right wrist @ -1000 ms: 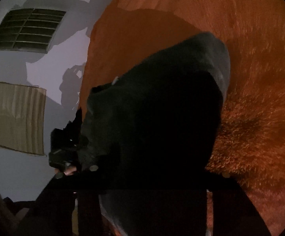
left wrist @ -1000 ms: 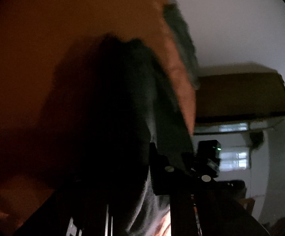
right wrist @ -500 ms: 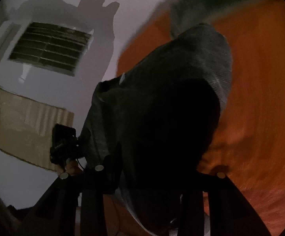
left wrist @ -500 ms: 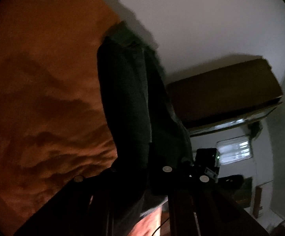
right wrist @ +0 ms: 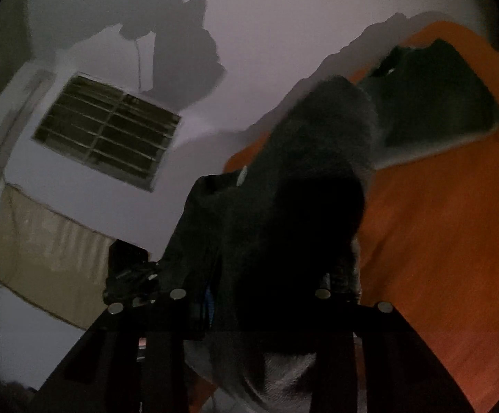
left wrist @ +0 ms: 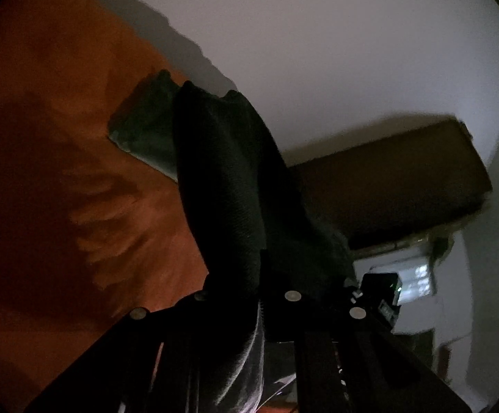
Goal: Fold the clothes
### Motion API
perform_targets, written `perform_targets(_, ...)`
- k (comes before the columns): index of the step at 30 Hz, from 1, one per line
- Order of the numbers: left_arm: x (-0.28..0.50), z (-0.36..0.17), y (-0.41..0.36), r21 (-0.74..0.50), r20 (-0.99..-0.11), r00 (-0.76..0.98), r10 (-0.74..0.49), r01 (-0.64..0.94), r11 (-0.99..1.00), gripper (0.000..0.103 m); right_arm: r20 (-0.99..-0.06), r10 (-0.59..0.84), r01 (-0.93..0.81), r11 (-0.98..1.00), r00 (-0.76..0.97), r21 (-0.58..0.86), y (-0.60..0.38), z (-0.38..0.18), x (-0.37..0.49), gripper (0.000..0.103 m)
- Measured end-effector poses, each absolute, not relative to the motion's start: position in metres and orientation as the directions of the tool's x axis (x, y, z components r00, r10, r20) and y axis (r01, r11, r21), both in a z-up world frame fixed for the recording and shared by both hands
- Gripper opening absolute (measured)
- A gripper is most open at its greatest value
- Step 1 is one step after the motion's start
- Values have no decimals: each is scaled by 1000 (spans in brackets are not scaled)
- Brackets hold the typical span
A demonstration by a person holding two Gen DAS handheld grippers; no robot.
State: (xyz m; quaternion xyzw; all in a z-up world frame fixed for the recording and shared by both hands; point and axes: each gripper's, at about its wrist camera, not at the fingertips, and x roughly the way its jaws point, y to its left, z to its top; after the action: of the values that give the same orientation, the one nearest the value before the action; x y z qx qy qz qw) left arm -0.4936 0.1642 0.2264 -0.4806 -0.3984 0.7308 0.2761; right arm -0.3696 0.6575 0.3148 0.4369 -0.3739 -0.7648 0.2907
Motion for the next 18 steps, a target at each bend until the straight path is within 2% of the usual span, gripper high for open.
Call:
perform_targets(3, -558, 182, 180, -855, -491, -371, 788, 31, -518, 10, -491, -762, 58, -563, -422, 824, 678, 266, -433, 25)
perform_targets(9, -699, 102, 220, -858, -505, -324, 800, 88, -506, 9, -543, -734, -60, -572, -409, 818, 685, 177, -555, 24)
perform_targets(15, -785, 33, 211, -770, -635, -281, 720, 162, -616, 9, -615, -708, -110, -620, -348, 776, 676, 74, -641, 24)
perform_targets(18, -805, -7, 199, -733, -680, -248, 689, 215, -646, 11, -617, -711, -130, -614, -337, 779, 667, 46, -661, 24)
